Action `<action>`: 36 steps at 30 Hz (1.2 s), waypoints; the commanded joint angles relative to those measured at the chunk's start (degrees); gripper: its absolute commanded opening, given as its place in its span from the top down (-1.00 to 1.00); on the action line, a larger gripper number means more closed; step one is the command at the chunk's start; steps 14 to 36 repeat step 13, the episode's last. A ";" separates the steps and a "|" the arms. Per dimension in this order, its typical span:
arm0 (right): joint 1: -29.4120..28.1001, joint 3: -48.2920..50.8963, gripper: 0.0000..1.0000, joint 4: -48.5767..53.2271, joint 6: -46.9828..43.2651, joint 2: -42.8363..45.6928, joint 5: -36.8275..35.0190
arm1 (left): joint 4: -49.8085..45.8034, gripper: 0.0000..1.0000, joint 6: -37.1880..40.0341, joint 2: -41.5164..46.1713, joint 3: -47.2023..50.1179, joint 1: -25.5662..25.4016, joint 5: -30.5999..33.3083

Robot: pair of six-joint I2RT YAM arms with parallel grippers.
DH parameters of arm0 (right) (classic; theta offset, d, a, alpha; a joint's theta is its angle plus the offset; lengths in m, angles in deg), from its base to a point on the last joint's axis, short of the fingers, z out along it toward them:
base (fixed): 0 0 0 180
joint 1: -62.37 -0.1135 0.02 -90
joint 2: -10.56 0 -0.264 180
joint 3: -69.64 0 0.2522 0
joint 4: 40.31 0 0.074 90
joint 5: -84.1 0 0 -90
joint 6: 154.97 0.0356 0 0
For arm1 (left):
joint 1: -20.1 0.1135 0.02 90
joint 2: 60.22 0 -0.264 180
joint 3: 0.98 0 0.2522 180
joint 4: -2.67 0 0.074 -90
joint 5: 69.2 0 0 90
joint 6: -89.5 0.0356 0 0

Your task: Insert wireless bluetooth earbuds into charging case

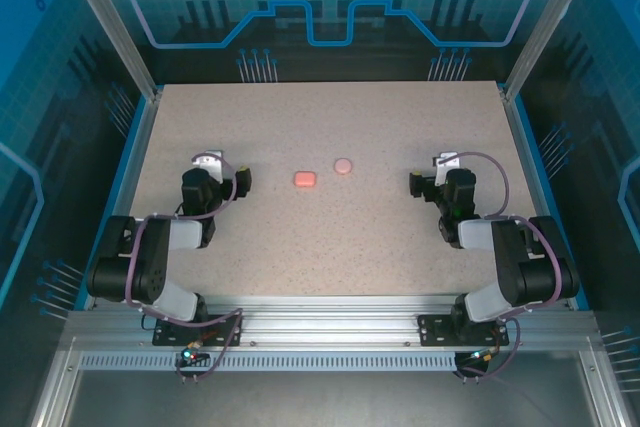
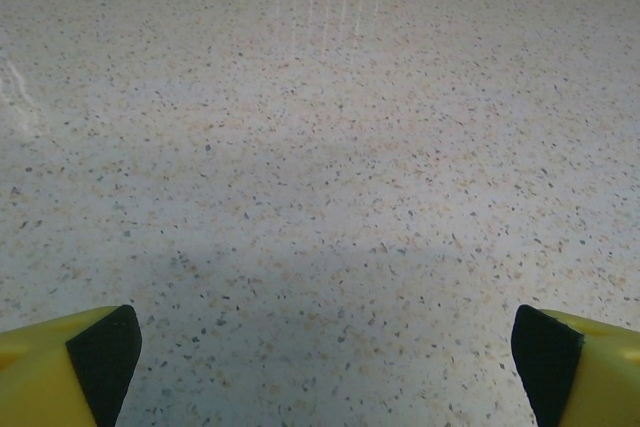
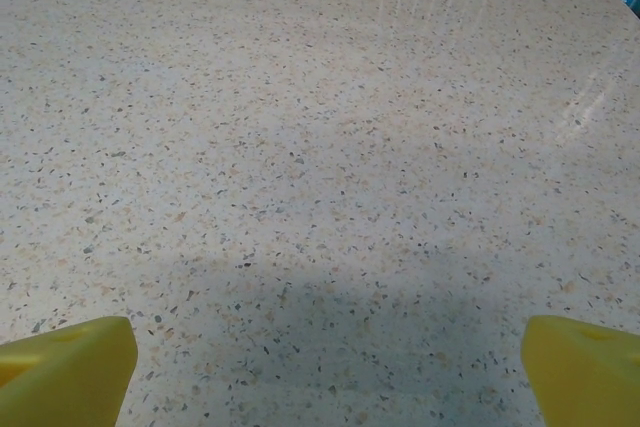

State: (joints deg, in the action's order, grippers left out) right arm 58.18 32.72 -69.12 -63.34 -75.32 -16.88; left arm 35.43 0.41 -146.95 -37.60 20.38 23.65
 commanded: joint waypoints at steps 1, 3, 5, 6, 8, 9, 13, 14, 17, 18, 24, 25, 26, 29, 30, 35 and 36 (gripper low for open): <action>-0.29 -0.74 -1.00 -2.23 -0.61 -0.32 1.08 | -0.56 -0.98 -1.17 -0.42 -0.71 0.25 -1.93; -0.30 -0.83 -1.00 -2.01 -0.61 -0.33 1.20 | -0.58 -0.97 -1.09 -0.43 -0.70 0.30 -1.89; 0.07 -1.16 -1.00 -1.61 -0.52 -0.41 2.06 | -0.56 -0.98 -1.09 -0.41 -0.75 0.30 -1.97; 0.39 -1.15 -1.00 -1.44 -0.49 -0.34 2.59 | -0.73 -0.98 -1.12 -0.44 -0.70 0.32 -1.89; 0.46 -1.17 -1.00 -1.42 -0.47 -0.37 2.73 | -0.78 -0.97 -1.18 -0.36 -0.71 0.27 -1.87; 0.42 -1.16 -1.00 -1.47 -0.48 -0.33 2.80 | -0.81 -0.97 -1.17 -0.41 -0.76 0.31 -1.85; 0.39 -0.84 -1.00 -1.99 -0.62 -0.25 2.89 | -0.49 -0.97 -1.19 -0.39 -0.60 0.25 -1.85; 0.39 -0.84 -1.00 -1.99 -0.62 -0.25 2.89 | -0.49 -0.97 -1.19 -0.39 -0.60 0.25 -1.85; 0.39 -0.84 -1.00 -1.99 -0.62 -0.25 2.89 | -0.49 -0.97 -1.19 -0.39 -0.60 0.25 -1.85; 0.39 -0.84 -1.00 -1.99 -0.62 -0.25 2.89 | -0.49 -0.97 -1.19 -0.39 -0.60 0.25 -1.85; 0.39 -0.84 -1.00 -1.99 -0.62 -0.25 2.89 | -0.49 -0.97 -1.19 -0.39 -0.60 0.25 -1.85; 0.39 -0.84 -1.00 -1.99 -0.62 -0.25 2.89 | -0.49 -0.97 -1.19 -0.39 -0.60 0.25 -1.85; 0.39 -0.84 -1.00 -1.99 -0.62 -0.25 2.89 | -0.49 -0.97 -1.19 -0.39 -0.60 0.25 -1.85; 0.39 -0.84 -1.00 -1.99 -0.62 -0.25 2.89 | -0.49 -0.97 -1.19 -0.39 -0.60 0.25 -1.85; 0.39 -0.84 -1.00 -1.99 -0.62 -0.25 2.89 | -0.49 -0.97 -1.19 -0.39 -0.60 0.25 -1.85; 0.39 -0.84 -1.00 -1.99 -0.62 -0.25 2.89 | -0.49 -0.97 -1.19 -0.39 -0.60 0.25 -1.85; 0.39 -0.84 -1.00 -1.99 -0.62 -0.25 2.89 | -0.49 -0.97 -1.19 -0.39 -0.60 0.25 -1.85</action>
